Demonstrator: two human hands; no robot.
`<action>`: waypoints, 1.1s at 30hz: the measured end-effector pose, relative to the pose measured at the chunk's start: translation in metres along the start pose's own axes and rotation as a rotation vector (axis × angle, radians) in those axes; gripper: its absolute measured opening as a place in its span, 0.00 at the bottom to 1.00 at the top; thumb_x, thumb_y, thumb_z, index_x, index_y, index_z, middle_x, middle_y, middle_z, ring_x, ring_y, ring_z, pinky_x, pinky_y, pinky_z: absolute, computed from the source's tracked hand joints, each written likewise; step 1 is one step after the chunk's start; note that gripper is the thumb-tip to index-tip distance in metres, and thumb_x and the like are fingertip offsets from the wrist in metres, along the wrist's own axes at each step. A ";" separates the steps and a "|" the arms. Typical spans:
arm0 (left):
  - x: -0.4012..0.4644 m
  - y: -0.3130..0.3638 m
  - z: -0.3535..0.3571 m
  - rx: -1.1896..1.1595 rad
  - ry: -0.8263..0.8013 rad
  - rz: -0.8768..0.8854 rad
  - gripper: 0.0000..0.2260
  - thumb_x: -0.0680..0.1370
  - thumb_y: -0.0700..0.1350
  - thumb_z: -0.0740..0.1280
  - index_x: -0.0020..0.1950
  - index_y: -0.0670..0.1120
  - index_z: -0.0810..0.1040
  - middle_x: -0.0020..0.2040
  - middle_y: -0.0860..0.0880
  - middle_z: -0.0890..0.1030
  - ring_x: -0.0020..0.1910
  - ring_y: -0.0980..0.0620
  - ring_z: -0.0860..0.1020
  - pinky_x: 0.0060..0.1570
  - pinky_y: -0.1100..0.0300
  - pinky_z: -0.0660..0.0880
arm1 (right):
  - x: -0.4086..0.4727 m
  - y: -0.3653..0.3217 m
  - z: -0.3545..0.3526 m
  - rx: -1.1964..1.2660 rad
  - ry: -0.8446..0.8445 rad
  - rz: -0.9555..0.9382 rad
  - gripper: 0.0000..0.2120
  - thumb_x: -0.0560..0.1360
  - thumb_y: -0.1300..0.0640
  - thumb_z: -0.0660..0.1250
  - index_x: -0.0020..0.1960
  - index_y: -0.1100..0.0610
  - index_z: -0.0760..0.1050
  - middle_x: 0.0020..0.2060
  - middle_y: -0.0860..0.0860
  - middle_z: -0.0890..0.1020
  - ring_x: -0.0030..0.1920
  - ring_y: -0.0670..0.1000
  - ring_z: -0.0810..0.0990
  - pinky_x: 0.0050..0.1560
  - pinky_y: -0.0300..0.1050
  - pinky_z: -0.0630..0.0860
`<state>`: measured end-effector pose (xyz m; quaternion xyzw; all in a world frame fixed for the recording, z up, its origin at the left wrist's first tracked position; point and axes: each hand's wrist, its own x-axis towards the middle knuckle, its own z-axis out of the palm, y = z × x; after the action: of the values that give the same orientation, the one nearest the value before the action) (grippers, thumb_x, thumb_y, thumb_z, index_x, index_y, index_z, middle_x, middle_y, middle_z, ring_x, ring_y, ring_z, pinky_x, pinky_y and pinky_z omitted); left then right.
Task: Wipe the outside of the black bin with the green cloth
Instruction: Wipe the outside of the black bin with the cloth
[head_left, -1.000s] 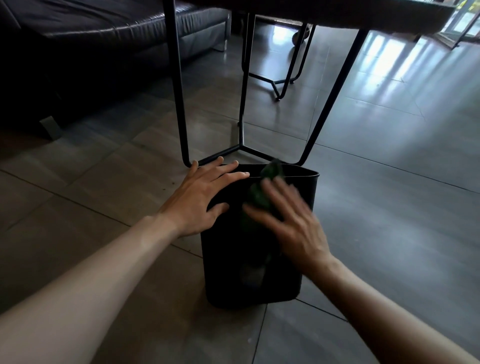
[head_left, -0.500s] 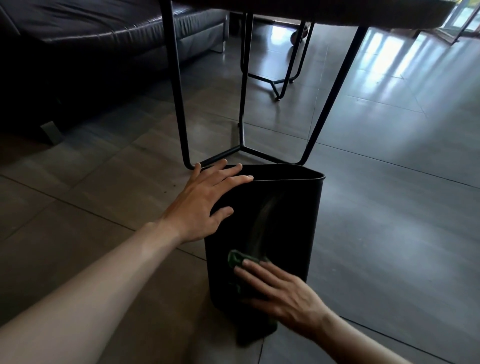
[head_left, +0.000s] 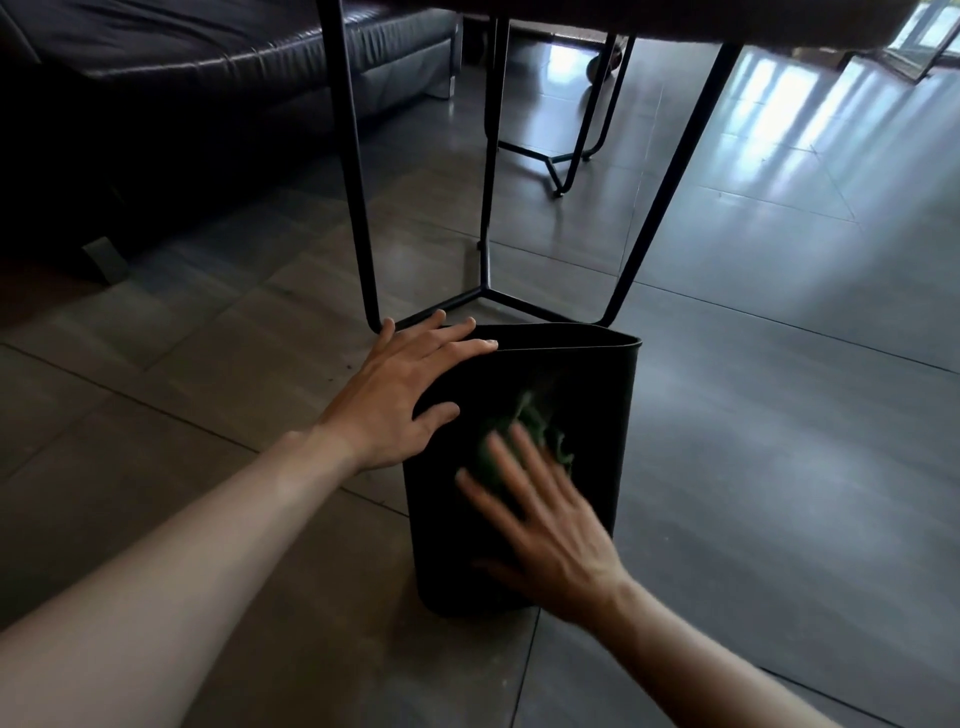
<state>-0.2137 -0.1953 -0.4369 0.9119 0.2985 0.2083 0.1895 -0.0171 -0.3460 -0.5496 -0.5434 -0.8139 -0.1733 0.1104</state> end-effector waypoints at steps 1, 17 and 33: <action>0.000 0.000 0.001 -0.001 -0.001 0.004 0.32 0.78 0.44 0.71 0.77 0.64 0.63 0.80 0.61 0.61 0.82 0.55 0.51 0.80 0.39 0.43 | -0.016 -0.007 0.010 -0.056 -0.054 -0.096 0.43 0.78 0.44 0.68 0.86 0.50 0.50 0.84 0.61 0.51 0.84 0.65 0.48 0.80 0.65 0.57; -0.001 -0.002 -0.001 0.003 0.011 -0.011 0.34 0.77 0.43 0.72 0.77 0.65 0.63 0.80 0.60 0.62 0.82 0.56 0.51 0.80 0.40 0.42 | 0.044 0.045 -0.035 0.157 0.262 0.253 0.29 0.80 0.57 0.63 0.81 0.53 0.66 0.83 0.59 0.58 0.85 0.63 0.51 0.80 0.67 0.62; -0.003 0.000 0.003 -0.010 0.027 -0.021 0.33 0.77 0.44 0.72 0.77 0.65 0.63 0.79 0.62 0.63 0.82 0.58 0.52 0.79 0.43 0.40 | 0.022 0.078 -0.045 0.102 0.248 0.167 0.20 0.82 0.60 0.67 0.74 0.54 0.77 0.81 0.59 0.65 0.82 0.63 0.60 0.76 0.63 0.69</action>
<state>-0.2146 -0.1976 -0.4399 0.9050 0.3095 0.2199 0.1920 0.0460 -0.3188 -0.4876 -0.5774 -0.7536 -0.1880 0.2516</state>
